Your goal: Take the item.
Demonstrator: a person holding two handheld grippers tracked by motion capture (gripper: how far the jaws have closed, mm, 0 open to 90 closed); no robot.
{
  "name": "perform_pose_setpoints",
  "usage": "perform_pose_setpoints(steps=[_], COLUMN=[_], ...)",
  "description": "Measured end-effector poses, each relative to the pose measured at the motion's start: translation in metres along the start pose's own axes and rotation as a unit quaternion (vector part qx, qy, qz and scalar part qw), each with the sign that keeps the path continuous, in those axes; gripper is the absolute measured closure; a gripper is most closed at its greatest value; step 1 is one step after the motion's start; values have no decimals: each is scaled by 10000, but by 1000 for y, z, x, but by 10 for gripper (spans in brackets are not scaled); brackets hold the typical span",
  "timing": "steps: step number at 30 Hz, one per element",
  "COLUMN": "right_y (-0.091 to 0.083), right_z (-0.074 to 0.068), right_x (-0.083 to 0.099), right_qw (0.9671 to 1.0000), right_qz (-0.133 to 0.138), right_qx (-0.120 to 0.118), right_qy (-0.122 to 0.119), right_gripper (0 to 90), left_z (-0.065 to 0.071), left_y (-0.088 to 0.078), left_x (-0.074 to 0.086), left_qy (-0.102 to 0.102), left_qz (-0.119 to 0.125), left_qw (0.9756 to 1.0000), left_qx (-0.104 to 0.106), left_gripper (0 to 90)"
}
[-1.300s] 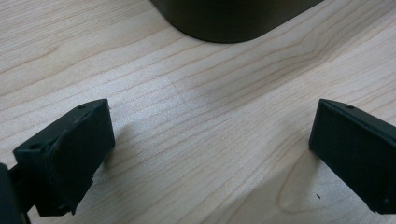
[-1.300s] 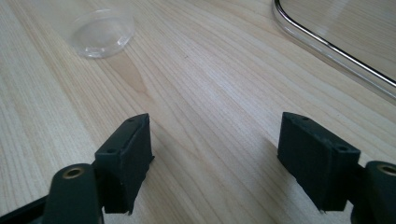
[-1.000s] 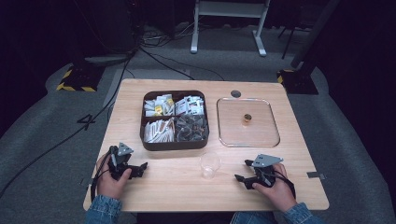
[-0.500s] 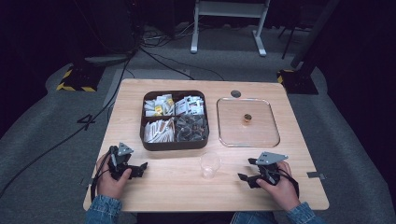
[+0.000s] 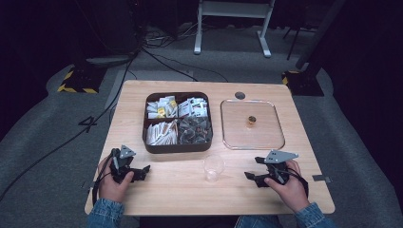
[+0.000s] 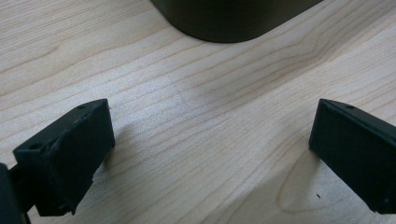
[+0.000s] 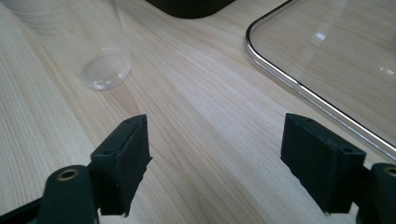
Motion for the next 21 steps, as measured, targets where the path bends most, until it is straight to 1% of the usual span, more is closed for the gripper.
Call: perform_pose_setpoints(steps=[7,15,17,21], right_y=[-2,-4,-4,-4], right_z=[1,1,1,2], right_x=[-5,-11,-14,-20], right_qw=[10000,9999,9998,9997], right_qz=[37,105,130,175], right_qx=[-14,-109,-147,-143], right_qy=[-25,10,32,1], right_gripper=[241,244,245,247], left_z=[0,0,0,0], left_y=[0,0,0,0], left_x=[0,0,0,0], left_qy=[-1,0,-1,0], left_qz=[1,1,1,1], left_qw=[10000,10000,10000,10000], left_qx=[1,1,0,1], left_gripper=[5,5,5,5])
Point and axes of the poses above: each handheld gripper's, and its own axes: y roughly forward along the jaws, x roughly out of its underside, z roughly to its right, the point moved 2 cm from there along y, roughly forward along the jaws, and after that the axes turned 6 degrees about x, right-handed, at the moved point
